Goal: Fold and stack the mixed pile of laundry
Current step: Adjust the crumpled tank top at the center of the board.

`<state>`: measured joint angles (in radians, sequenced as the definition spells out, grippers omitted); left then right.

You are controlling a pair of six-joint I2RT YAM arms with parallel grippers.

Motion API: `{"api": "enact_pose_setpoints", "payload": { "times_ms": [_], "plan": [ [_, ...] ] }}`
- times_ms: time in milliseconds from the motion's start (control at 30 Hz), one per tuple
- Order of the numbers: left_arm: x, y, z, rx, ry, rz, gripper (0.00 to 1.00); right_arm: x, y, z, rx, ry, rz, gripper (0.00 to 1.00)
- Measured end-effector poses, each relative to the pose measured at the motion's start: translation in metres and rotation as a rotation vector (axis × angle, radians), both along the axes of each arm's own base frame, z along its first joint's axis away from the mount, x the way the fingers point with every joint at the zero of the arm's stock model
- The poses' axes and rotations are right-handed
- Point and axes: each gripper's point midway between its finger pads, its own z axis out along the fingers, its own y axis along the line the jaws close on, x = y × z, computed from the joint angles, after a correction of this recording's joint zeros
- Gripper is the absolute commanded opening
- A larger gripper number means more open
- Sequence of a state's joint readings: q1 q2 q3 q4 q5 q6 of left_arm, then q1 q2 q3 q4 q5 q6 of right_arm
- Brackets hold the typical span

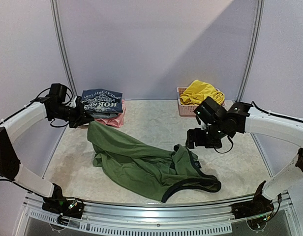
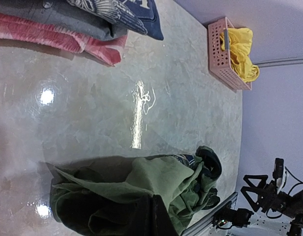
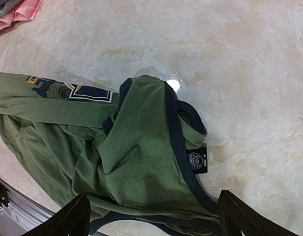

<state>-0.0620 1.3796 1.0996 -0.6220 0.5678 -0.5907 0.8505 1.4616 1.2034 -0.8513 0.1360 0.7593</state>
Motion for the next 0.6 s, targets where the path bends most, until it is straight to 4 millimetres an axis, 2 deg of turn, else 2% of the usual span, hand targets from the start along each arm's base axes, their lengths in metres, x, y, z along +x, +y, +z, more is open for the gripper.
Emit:
{"api": "enact_pose_setpoints", "payload": {
  "times_ms": [200, 300, 433, 600],
  "plan": [
    [-0.011, 0.0, 0.003, 0.0, 0.023, -0.002, 0.0, 0.016, 0.035, -0.021, -0.005, 0.061, 0.061, 0.88],
    [-0.014, 0.0, 0.002, 0.004, 0.029, -0.006, 0.0, 0.027, 0.051, -0.033, -0.021, 0.089, 0.078, 0.81],
    [-0.018, 0.001, 0.003, 0.009, 0.031, -0.012, 0.0, 0.036, 0.063, -0.053, -0.063, 0.133, 0.086, 0.59],
    [-0.022, 0.001, 0.002, 0.013, 0.041, -0.017, 0.0, 0.035, 0.059, -0.076, -0.14, 0.189, 0.079, 0.28]
  ]
}}
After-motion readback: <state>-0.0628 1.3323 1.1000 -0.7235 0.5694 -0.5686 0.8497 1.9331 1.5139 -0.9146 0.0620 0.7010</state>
